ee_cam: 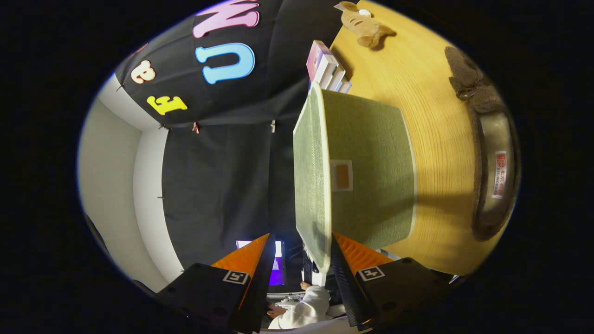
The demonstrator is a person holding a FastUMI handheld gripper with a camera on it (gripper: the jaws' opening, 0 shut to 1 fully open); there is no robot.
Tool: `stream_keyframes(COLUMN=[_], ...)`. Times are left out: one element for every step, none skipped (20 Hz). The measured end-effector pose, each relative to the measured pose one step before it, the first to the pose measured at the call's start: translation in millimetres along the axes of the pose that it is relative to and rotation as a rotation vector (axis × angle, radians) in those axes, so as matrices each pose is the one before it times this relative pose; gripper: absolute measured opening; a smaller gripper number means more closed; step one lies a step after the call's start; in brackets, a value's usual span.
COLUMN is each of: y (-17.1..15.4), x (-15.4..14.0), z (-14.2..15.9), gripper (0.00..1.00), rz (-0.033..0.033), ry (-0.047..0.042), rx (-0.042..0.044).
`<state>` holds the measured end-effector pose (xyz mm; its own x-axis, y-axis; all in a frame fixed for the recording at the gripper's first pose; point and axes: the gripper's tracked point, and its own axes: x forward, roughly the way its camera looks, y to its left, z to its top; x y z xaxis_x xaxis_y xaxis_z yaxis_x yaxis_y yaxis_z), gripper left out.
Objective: Open the storage box then place both shoes into the box .Put the left shoe in first, then the right shoe, with the right side of both shoes facing outward in a uniform manner.
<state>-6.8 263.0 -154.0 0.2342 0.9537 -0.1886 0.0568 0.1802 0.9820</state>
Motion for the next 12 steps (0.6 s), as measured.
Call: stream_keyframes(y=[1.90, -1.84, -2.81, -2.23, -8.29, -7.39, 2.29, 4.92, 3.13, 2.54, 3.18, 4.48], x=[4.93, 5.90, 4.61, 2.05, 5.03, 4.71, 1.68, 2.24, -1.64, 2.84, -3.30, 0.29], z=[-4.39, -3.16, -3.11, -0.95, 3.31, 6.12, 2.22, -6.21, 3.29, -1.42, 0.44, 0.21], gripper=[0.70, 0.70, 0.68, 0.57, 0.46, 0.31, 0.16, 0.16, 0.10, 0.10, 0.06, 0.06], rz=[0.00089, -0.00762, -0.01465, -0.01759, -0.04476, -0.03980, 0.00444, 0.00671, 0.00338, 0.00240, -0.00102, -0.00432], ry=[0.01930, 0.01718, 0.01363, -0.00236, -0.00445, -0.01752, -0.00165, 0.00211, 0.00387, 0.00120, 0.00161, -0.00405], rx=[0.00851, -0.00418, -0.01400, -0.00770, -0.00327, 0.00395, 0.00358, 0.00266, 0.00213, -0.00166, -0.01130, -0.01538])
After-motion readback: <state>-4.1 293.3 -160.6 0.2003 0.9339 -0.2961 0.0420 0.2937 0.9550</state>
